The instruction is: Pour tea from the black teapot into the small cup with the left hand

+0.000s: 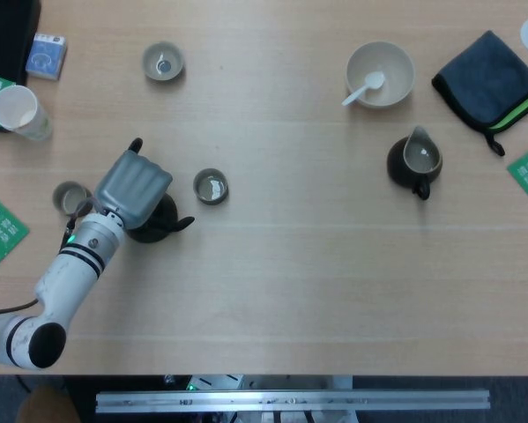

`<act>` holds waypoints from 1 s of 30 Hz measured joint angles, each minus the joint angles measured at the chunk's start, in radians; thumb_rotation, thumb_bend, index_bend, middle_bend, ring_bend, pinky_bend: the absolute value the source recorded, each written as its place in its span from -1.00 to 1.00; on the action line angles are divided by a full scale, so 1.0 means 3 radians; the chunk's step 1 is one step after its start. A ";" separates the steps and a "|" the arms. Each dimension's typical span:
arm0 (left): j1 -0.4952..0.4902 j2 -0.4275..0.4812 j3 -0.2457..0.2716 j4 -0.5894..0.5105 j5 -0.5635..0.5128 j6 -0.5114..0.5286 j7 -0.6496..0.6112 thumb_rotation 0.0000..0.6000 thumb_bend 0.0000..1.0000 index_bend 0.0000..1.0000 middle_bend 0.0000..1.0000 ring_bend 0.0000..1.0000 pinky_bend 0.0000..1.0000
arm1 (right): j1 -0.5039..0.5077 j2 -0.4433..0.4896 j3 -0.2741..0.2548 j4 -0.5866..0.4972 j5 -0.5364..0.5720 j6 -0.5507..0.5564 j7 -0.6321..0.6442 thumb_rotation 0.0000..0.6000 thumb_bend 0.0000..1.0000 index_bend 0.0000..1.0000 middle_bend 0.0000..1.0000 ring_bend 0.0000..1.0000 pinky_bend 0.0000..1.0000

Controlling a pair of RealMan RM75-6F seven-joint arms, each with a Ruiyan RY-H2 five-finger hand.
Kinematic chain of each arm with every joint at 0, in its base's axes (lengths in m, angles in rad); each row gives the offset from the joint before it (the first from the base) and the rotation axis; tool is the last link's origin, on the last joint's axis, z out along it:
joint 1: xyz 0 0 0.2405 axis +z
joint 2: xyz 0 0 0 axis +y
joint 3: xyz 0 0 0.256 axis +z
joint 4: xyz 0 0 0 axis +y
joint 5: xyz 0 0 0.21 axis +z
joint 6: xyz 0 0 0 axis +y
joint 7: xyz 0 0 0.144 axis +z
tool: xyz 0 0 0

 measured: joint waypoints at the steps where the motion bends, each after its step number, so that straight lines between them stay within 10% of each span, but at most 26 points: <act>1: -0.0006 -0.0003 0.0003 -0.0003 -0.0007 -0.0004 0.0008 -0.90 -0.69 0.84 1.00 0.64 -0.65 | -0.0001 -0.0001 0.0000 0.0003 -0.0001 0.0000 0.0003 1.00 -0.99 -0.65 -0.60 -0.75 -0.71; 30: -0.0181 0.0007 0.0137 -0.0265 -0.0450 0.0086 0.0330 -0.99 -0.69 0.72 1.00 0.65 -0.71 | -0.0007 -0.0014 -0.0006 0.0038 -0.0003 -0.0009 0.0044 1.00 -0.99 -0.65 -0.60 -0.75 -0.72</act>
